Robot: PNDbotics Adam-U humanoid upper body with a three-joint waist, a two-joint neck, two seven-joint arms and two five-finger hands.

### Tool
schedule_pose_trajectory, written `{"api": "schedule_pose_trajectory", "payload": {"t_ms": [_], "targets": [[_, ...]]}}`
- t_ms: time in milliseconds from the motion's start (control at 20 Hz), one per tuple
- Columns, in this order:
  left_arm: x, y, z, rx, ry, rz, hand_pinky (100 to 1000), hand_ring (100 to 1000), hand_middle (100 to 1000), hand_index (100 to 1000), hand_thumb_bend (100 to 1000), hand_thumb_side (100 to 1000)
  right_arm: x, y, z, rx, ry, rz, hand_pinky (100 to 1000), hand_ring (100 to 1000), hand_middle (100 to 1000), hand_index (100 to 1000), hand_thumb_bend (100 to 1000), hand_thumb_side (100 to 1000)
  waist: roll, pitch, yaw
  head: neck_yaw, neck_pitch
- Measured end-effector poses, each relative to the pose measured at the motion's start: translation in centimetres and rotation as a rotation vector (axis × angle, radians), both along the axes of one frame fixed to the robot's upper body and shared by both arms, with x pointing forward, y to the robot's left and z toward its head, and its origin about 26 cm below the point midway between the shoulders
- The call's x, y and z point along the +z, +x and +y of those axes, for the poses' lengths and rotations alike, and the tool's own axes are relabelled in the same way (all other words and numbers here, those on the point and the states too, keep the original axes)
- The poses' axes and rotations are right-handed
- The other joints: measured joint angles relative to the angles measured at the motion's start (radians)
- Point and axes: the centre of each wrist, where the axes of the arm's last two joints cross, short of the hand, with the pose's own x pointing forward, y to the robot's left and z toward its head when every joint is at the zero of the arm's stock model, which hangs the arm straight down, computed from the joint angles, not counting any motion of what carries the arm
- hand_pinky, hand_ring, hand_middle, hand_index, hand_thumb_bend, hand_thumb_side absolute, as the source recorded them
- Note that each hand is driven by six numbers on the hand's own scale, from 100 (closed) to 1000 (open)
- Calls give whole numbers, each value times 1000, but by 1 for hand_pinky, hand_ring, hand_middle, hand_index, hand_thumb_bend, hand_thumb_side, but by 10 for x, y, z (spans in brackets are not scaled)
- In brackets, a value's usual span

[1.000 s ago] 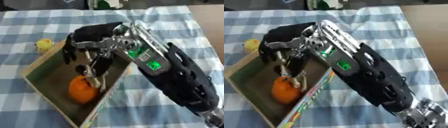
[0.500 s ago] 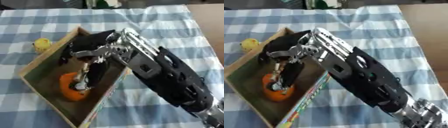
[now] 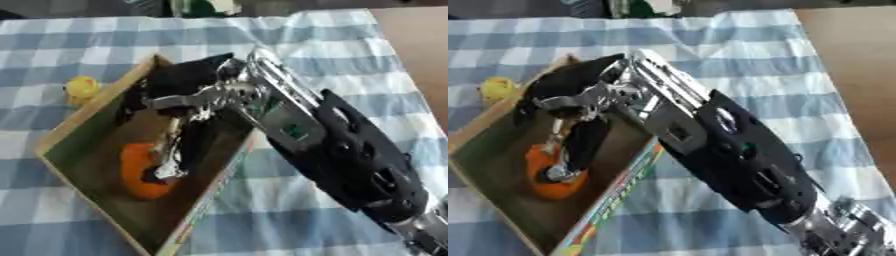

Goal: Pick up objects on the table and place them in the box.

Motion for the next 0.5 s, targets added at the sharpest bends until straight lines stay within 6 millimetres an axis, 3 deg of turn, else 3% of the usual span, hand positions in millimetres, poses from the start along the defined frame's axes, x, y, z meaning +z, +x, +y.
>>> {"api": "schedule_pose_trajectory", "payload": {"t_ms": [250,500], "targets": [[0,0,0,-1,2,2,500,814,758,777,100,782,7,3,-8,3,23,20,857,947,876,961,444,622,2,0,-3,0,-1],[0,0,0,-3,3,2,500,814,759,777,100,781,28,2,-22,-7,113,42,851,941,871,959,425,657,3,0,-4,0,-1]]}}
